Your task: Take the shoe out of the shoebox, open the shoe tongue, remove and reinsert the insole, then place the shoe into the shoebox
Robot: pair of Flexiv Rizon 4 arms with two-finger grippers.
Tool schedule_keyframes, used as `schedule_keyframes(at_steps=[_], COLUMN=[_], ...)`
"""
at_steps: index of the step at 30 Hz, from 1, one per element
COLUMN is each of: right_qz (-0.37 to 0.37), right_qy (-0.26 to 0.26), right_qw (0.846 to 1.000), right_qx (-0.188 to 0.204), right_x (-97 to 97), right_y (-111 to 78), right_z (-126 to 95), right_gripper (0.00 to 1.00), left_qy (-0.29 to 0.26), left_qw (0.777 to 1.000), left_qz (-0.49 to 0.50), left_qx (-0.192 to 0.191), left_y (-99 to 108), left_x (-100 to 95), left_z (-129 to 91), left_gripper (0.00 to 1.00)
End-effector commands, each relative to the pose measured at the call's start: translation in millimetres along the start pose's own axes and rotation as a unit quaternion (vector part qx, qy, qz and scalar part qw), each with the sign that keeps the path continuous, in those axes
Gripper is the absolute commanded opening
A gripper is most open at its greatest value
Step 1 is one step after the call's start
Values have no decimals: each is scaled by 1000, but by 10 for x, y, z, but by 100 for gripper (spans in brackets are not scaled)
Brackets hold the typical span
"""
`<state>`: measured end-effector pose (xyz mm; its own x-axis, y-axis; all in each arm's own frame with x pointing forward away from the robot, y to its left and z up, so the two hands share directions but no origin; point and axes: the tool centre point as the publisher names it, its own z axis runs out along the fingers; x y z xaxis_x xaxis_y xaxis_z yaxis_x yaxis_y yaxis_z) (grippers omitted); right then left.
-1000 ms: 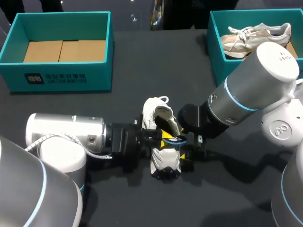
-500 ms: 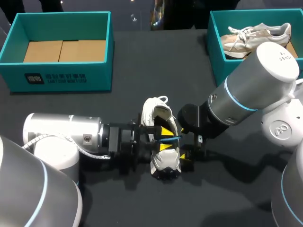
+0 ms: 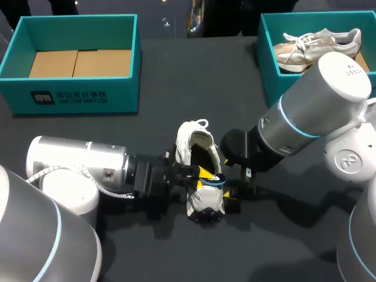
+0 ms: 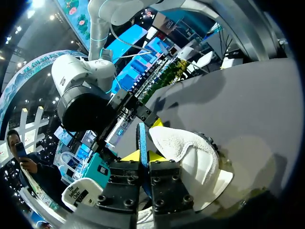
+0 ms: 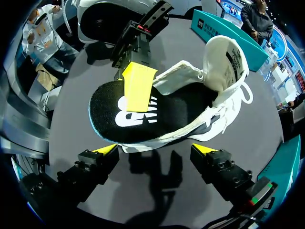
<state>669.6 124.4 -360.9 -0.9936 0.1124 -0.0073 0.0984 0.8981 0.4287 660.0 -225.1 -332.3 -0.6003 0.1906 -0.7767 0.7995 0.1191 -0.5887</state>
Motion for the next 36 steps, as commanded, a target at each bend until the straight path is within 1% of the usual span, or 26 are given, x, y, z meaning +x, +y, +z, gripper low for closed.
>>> schedule_keyframes(at_steps=[1, 11, 14, 16, 17, 18, 19, 22, 25, 31, 36], right_qz=[0, 0, 0, 0, 0, 0, 0, 0, 0, 0, 0], right_qy=[-1, -1, -1, -1, -1, -1, -1, -1, -1, -1, -1], right_qw=[1000, 1000, 1000, 1000, 1000, 1000, 1000, 1000, 1000, 1000, 1000], right_qx=[0, 0, 0, 0, 0, 0, 0, 0, 0, 0, 0], right_x=[13, 13, 13, 13, 13, 13, 13, 13, 13, 13, 13], right_y=[-1, -1, -1, -1, -1, -1, -1, -1, -1, -1, -1], right_z=[11, 11, 11, 11, 11, 11, 11, 11, 11, 11, 11], right_gripper=[100, 100, 100, 100, 100, 100, 100, 100, 100, 100, 100], left_qy=[5, 8, 7, 4, 2, 0, -1, -7, -14, -14, 8], left_qw=[1000, 999, 999, 999, 1000, 1000, 1000, 1000, 1000, 998, 997], left_qz=[4, 22, 16, 10, 5, 0, -1, -12, -27, -60, -76], left_qx=[-5, -42, -43, -35, -30, -25, -22, -12, -2, 5, 1], left_y=[108, 371, 380, 331, 297, 265, 234, 145, 68, -38, -70], left_x=[8, -5, -17, -24, -27, -32, -37, -56, -91, -126, -104], left_z=[43, 31, 26, 16, 7, -3, -13, -50, -93, -144, -129], left_gripper=[0, 0, 0, 0, 4, 22, 30, 40, 45, 45, 38])
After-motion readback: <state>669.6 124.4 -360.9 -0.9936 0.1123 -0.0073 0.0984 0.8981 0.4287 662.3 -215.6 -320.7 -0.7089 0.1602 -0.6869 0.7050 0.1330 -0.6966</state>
